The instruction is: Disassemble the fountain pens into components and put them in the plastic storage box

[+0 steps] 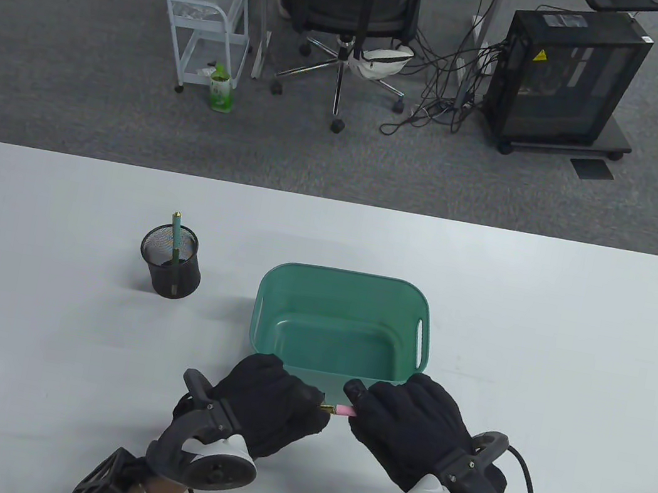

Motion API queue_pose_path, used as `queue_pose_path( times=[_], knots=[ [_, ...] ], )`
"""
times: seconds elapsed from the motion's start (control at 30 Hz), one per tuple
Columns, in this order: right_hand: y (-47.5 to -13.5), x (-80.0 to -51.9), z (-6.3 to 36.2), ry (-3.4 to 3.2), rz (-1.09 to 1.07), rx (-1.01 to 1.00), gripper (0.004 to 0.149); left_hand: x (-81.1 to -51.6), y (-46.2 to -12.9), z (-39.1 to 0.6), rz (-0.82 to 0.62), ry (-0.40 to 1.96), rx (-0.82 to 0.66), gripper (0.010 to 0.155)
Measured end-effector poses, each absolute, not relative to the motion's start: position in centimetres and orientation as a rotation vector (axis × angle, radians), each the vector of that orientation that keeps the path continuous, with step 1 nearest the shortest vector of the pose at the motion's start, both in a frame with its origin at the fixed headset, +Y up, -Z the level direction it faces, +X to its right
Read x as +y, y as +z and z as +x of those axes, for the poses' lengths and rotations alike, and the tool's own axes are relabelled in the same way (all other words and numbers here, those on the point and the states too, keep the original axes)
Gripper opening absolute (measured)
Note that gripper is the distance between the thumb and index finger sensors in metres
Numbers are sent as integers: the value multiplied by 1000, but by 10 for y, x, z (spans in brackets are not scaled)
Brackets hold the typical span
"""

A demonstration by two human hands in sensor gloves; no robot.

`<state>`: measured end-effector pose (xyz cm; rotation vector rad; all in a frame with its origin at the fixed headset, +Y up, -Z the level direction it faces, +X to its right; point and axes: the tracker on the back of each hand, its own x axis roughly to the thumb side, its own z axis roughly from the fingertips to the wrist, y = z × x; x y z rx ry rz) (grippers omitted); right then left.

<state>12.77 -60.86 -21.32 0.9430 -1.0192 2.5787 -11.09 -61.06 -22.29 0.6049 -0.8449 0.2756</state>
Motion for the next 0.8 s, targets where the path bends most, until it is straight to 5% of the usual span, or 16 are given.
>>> queue_pose_path(
  times=[0.8],
  knots=[
    [-214, -608, 131, 2596, 925, -1032, 45, -612, -220, -109, 631, 250, -834, 46]
  ],
)
